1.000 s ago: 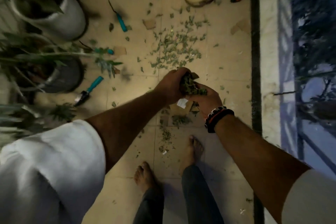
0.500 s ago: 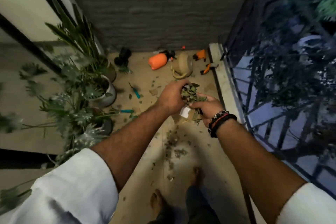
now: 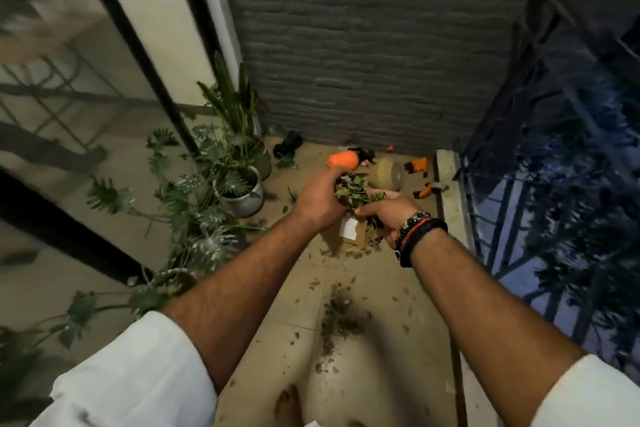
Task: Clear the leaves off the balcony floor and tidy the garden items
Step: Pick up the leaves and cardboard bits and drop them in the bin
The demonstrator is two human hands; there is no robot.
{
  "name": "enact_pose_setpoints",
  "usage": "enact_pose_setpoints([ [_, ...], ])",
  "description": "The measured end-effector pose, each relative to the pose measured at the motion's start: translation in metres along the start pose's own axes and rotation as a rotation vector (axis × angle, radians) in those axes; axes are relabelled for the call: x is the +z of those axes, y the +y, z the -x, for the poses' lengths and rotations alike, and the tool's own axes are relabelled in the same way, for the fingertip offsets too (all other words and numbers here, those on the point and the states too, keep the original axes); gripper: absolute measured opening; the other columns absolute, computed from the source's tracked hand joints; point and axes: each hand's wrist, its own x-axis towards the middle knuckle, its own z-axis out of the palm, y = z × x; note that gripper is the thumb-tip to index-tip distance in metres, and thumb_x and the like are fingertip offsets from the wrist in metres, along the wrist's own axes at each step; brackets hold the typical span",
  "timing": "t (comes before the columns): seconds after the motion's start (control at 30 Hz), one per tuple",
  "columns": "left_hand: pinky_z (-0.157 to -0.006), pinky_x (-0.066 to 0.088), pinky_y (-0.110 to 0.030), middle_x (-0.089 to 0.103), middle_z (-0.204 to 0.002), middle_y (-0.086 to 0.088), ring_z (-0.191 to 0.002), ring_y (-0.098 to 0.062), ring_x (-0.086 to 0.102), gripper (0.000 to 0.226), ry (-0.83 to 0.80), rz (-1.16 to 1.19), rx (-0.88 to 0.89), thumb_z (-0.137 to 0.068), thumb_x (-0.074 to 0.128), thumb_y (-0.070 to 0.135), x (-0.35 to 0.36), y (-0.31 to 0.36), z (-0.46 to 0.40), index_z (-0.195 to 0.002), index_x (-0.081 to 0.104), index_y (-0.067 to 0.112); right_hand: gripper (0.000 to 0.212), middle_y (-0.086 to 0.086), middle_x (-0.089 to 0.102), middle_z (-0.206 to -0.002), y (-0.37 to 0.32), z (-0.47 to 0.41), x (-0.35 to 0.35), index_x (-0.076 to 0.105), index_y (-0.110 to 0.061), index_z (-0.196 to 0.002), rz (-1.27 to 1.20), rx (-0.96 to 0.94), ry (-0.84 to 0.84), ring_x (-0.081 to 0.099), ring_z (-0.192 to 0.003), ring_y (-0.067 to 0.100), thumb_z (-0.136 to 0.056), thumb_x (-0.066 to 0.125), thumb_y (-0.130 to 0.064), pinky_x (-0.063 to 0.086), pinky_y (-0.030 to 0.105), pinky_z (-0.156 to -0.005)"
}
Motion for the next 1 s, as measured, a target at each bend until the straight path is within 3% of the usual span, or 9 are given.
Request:
enact_pose_setpoints([
  [0.27,-0.095,0.044,-0.026,0.066,-0.122,-0.003,-0.114,-0.019,0.06,0.063,0.174,-0.027,-0.259,-0.072,0.083,0.018,-0.042,-0.019,0.082,-0.129,0.059,0.02,0.037,0.01,0.074,-0.092,0.008,0.03,0.063,0.07,-0.024,-0.087,0.155,-0.026,-0.28,0.07,-0.091,0.031,-0.068,0.076,0.007,0.056,0.052,-0.085],
  [0.53,-0.096,0.05,-0.035,0.068,-0.115,-0.003,-0.108,-0.021,0.062,0.061,0.337,-0.024,-0.467,-0.067,0.084,0.017,-0.096,-0.063,0.186,-0.123,0.061,0.023,0.045,0.013,0.074,-0.1,0.039,0.081,0.17,0.074,-0.015,-0.102,0.23,-0.033,-0.542,0.069,-0.097,0.032,-0.067,0.073,0.012,0.054,0.049,-0.092],
  [0.73,-0.09,0.043,-0.024,0.067,-0.119,-0.001,-0.11,-0.019,0.06,0.059,0.454,-0.055,-0.627,-0.072,0.082,0.018,-0.136,-0.099,0.283,-0.126,0.06,0.025,0.053,0.015,0.073,-0.102,0.075,0.141,0.257,0.069,-0.013,-0.116,0.342,-0.009,-0.718,0.069,-0.096,0.033,-0.069,0.072,0.011,0.056,0.049,-0.087],
  [0.87,-0.09,0.041,-0.025,0.064,-0.12,-0.001,-0.112,-0.019,0.058,0.056,0.534,-0.041,-0.745,-0.075,0.08,0.018,-0.157,-0.118,0.354,-0.126,0.059,0.026,0.047,0.014,0.072,-0.099,0.102,0.189,0.31,0.069,-0.012,-0.112,0.416,0.018,-0.824,0.07,-0.086,0.029,-0.071,0.071,0.011,0.059,0.037,-0.071],
  [1.0,-0.095,0.045,-0.03,0.063,-0.123,0.001,-0.112,-0.018,0.057,0.053,0.643,-0.027,-0.862,-0.08,0.076,0.017,-0.175,-0.13,0.427,-0.129,0.058,0.026,0.058,0.012,0.074,-0.099,0.135,0.236,0.364,0.072,-0.014,-0.109,0.532,0.034,-0.961,0.07,-0.096,0.033,-0.054,0.08,0.002,0.057,0.046,-0.085],
])
